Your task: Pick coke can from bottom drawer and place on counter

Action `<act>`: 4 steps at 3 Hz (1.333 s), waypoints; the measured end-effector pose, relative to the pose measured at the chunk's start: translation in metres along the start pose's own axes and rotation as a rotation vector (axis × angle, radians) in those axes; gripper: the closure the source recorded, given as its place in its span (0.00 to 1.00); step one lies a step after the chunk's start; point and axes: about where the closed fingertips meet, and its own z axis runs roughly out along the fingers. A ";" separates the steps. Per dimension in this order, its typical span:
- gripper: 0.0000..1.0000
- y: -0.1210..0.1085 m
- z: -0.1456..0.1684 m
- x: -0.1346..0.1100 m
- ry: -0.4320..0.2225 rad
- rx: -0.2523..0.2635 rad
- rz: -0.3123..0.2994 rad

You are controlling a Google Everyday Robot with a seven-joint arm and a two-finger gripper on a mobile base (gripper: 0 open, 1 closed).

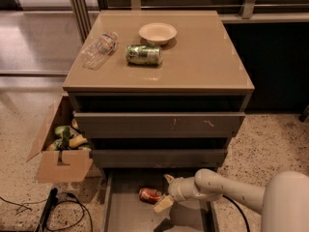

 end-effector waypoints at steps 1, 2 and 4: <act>0.00 -0.010 0.017 0.002 0.016 -0.010 0.002; 0.00 -0.026 0.039 0.013 0.043 -0.017 0.012; 0.00 -0.047 0.059 0.038 0.030 -0.006 0.008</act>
Offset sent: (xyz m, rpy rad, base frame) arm 0.0448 0.0176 -0.0677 -0.0609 0.0540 0.0147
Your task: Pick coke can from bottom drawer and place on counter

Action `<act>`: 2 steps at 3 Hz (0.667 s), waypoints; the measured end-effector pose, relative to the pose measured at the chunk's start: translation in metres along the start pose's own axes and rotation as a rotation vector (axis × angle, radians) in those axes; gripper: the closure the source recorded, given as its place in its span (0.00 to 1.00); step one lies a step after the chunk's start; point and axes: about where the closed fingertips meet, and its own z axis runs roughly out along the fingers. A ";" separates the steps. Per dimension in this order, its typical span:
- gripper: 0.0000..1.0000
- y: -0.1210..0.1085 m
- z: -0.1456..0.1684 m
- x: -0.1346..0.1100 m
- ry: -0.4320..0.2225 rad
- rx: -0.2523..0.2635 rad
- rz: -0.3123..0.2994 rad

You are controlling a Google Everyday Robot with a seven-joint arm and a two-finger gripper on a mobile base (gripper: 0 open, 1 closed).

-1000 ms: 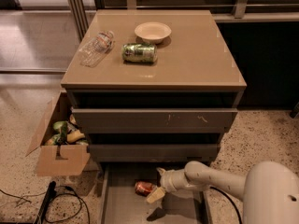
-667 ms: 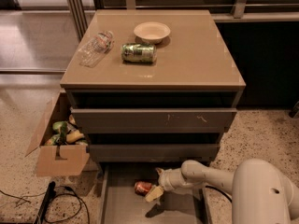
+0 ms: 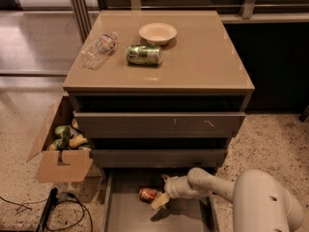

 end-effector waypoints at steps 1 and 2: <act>0.00 -0.008 0.010 0.010 -0.012 0.021 -0.018; 0.00 -0.018 0.023 0.019 -0.025 0.050 -0.051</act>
Offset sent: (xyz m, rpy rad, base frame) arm 0.0233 -0.0014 -0.0512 -0.0138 -0.1370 -0.0227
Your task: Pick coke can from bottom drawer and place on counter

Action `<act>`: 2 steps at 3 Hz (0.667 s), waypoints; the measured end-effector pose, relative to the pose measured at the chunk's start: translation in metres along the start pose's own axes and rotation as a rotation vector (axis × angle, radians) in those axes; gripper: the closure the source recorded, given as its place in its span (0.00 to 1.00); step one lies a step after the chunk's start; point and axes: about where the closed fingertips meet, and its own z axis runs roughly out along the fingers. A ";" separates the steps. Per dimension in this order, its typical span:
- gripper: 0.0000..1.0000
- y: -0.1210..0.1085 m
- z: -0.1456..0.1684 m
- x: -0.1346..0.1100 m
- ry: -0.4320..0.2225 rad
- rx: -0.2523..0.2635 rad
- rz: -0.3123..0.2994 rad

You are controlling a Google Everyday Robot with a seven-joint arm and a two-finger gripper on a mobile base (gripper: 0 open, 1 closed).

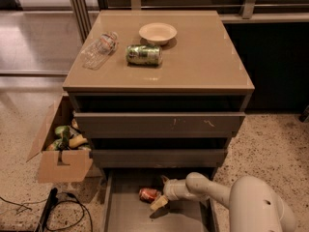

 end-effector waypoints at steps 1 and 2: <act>0.00 -0.003 0.009 0.007 -0.009 0.022 -0.026; 0.00 -0.002 0.019 0.015 0.011 0.036 -0.059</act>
Offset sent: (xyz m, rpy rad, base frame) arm 0.0021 0.0052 -0.0362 -0.0781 -0.0988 0.0190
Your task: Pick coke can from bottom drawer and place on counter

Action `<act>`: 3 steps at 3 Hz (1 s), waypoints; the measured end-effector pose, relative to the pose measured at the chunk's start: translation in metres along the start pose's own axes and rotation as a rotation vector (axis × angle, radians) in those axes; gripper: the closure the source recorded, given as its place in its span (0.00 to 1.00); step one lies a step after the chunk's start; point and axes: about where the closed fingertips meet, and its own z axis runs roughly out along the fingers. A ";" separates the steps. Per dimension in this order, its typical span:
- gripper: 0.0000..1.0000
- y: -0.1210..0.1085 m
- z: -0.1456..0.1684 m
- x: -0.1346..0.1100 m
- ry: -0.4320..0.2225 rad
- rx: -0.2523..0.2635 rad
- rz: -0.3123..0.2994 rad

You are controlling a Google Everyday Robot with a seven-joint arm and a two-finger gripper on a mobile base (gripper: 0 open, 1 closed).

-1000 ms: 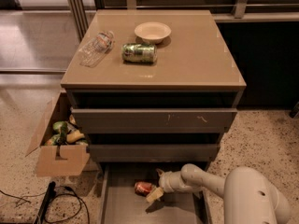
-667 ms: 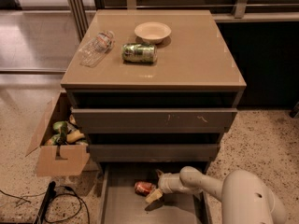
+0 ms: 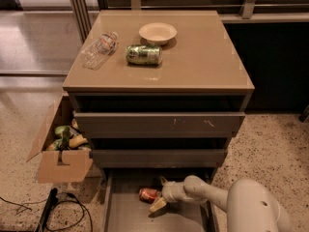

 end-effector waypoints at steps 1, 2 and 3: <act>0.00 0.003 0.009 0.006 0.034 0.009 -0.024; 0.16 0.003 0.009 0.006 0.034 0.010 -0.024; 0.28 0.003 0.009 0.006 0.034 0.010 -0.024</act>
Offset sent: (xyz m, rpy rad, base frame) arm -0.0020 0.0037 -0.0087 -0.0332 -0.0094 0.0096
